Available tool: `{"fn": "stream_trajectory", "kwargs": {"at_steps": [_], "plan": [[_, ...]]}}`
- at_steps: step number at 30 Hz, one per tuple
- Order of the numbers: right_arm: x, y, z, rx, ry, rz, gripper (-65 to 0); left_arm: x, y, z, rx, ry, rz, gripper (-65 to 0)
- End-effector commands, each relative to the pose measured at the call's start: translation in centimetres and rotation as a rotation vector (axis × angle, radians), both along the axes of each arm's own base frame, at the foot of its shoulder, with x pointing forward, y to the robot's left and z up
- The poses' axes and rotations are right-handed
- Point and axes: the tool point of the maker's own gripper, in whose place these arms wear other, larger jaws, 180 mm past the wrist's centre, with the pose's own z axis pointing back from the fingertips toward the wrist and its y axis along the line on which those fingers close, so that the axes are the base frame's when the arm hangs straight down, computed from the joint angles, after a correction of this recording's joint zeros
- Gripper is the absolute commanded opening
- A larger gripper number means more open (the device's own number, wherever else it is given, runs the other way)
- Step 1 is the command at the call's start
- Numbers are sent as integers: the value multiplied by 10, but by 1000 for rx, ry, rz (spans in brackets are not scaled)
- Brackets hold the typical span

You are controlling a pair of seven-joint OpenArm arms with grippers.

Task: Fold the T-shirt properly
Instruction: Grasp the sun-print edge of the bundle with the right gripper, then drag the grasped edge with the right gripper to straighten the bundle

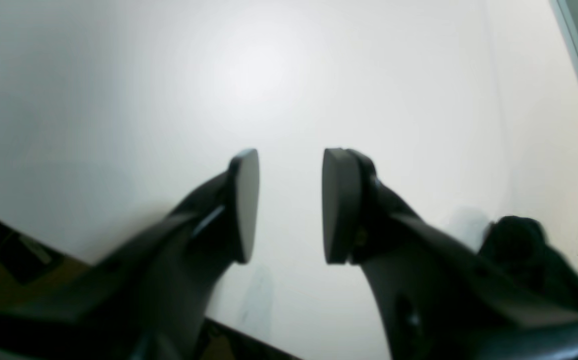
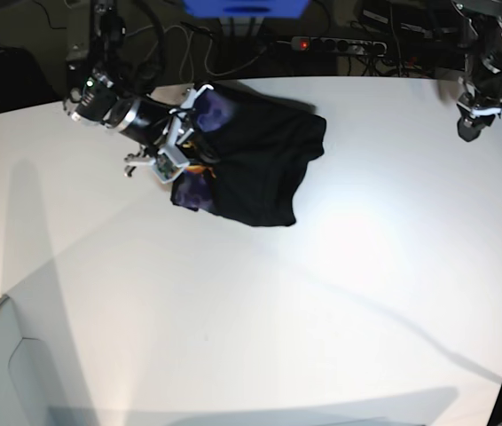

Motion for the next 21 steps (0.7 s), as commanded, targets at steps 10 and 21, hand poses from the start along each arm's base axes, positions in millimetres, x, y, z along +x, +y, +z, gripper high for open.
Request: {"fn": "stream_trajectory", "kwargs": {"at_steps": [10, 21], "plan": [[9, -18, 10, 4, -53, -23, -336, 6, 3, 12, 22, -35, -12, -442], [25, -7, 49, 59, -162, -66, -218, 7, 2, 12, 21, -38, -14, -442]]}}
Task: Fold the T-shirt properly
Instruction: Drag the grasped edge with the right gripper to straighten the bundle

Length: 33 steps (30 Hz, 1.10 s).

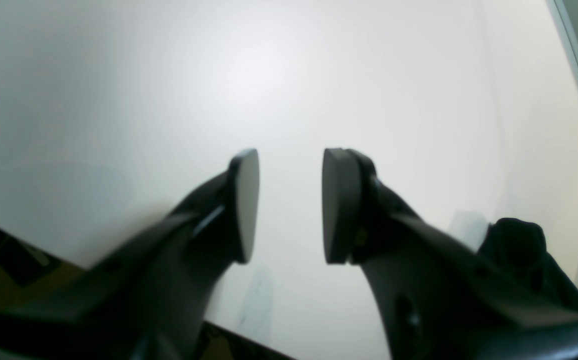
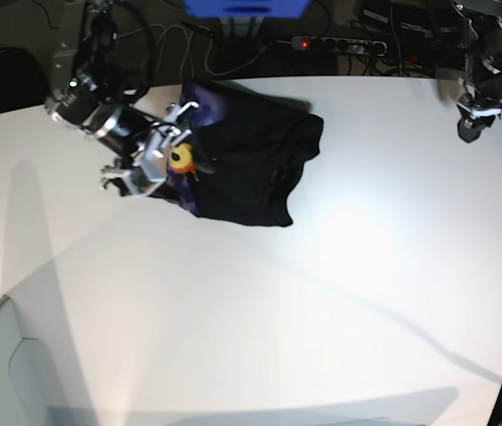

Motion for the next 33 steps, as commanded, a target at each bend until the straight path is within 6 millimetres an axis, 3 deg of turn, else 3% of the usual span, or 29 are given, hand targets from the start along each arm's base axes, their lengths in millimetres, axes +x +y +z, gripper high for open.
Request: {"fn": "stream_trajectory", "kwargs": {"at_steps": [1, 4, 9, 14, 22, 26, 33], "plan": [[6, 16, 21, 57, -76, 52, -218, 6, 2, 11, 21, -35, -12, -442], [12, 35, 14, 83, -56, 102, -217, 3, 3, 11, 24, -28, -11, -442], [32, 33, -9, 92, 1, 97, -217, 1, 5, 11, 29, -23, -10, -442], [36, 15, -32, 40, 53, 98, -219, -2, 6, 10, 30, -12, -11, -442], [45, -30, -63, -8, 136, 11, -215, -2, 4, 9, 25, -15, -7, -442], [46, -34, -54, -26, 103, 16, -214, -1, 4, 9, 25, -16, -6, -442], [27, -16, -4, -36, -40, 56, -214, -1, 4, 9, 25, -18, -6, -442]]}}
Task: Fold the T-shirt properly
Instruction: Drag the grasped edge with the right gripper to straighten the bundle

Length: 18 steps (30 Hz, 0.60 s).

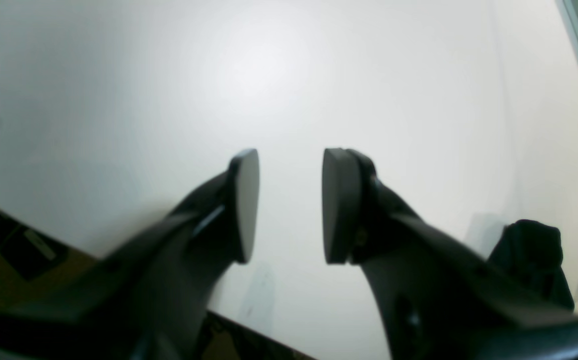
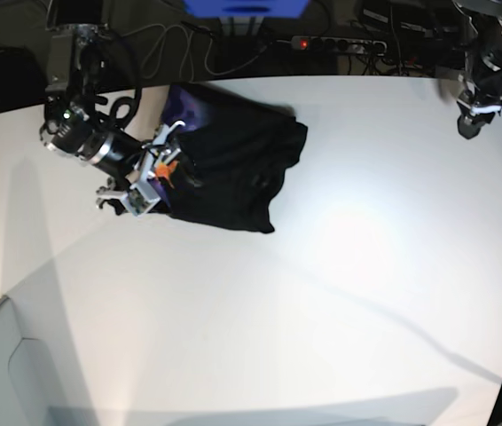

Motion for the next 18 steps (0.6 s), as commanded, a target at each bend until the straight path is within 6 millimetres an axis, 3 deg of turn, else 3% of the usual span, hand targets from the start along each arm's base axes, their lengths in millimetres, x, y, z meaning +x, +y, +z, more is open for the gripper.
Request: {"fn": "stream_trajectory", "kwargs": {"at_steps": [1, 5, 11, 15, 18], "plan": [[-2, 14, 20, 53, -61, 36, -214, 5, 4, 11, 25, -31, -9, -442], [-28, 34, 17, 79, -28, 82, -215, 5, 4, 12, 25, -33, -9, -442], [-58, 39, -28, 90, 138, 94, -232, 6, 4, 12, 23, -35, -9, -442], [-74, 31, -55, 77, 230, 87, -333, 7, 3, 12, 21, -38, -10, -442], [-81, 30, -65, 77, 269, 83, -484, 11, 2, 14, 21, -50, -11, -442]]}}
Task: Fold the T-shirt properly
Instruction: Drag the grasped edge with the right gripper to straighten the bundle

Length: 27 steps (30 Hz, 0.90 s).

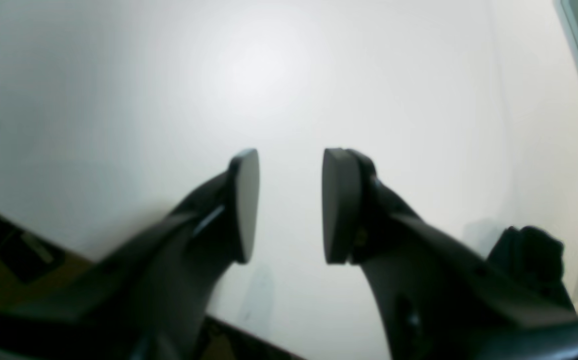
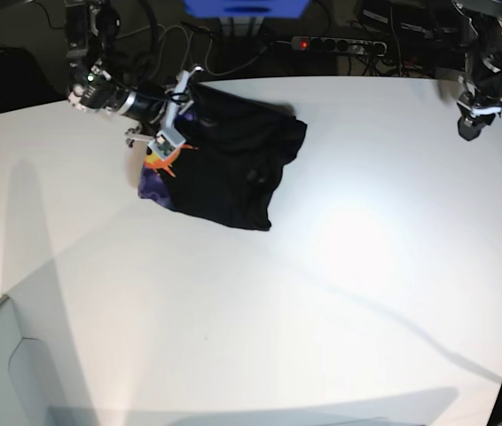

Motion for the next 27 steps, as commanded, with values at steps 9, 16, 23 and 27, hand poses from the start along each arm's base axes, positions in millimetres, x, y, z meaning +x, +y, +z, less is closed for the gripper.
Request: {"fn": "stream_trajectory", "kwargs": {"at_steps": [9, 16, 23, 27], "plan": [[5, -3, 25, 1, -88, 25, -636, 6, 3, 12, 22, -36, -10, -442], [2, 12, 67, 6, -211, 86, -628, 5, 3, 12, 23, -35, -8, -442], [-12, 21, 46, 9, -143, 154, -461, 4, 3, 11, 23, -32, -8, -442], [-12, 15, 28, 0, -91, 139, -347, 4, 3, 11, 23, -32, -8, -442]]}}
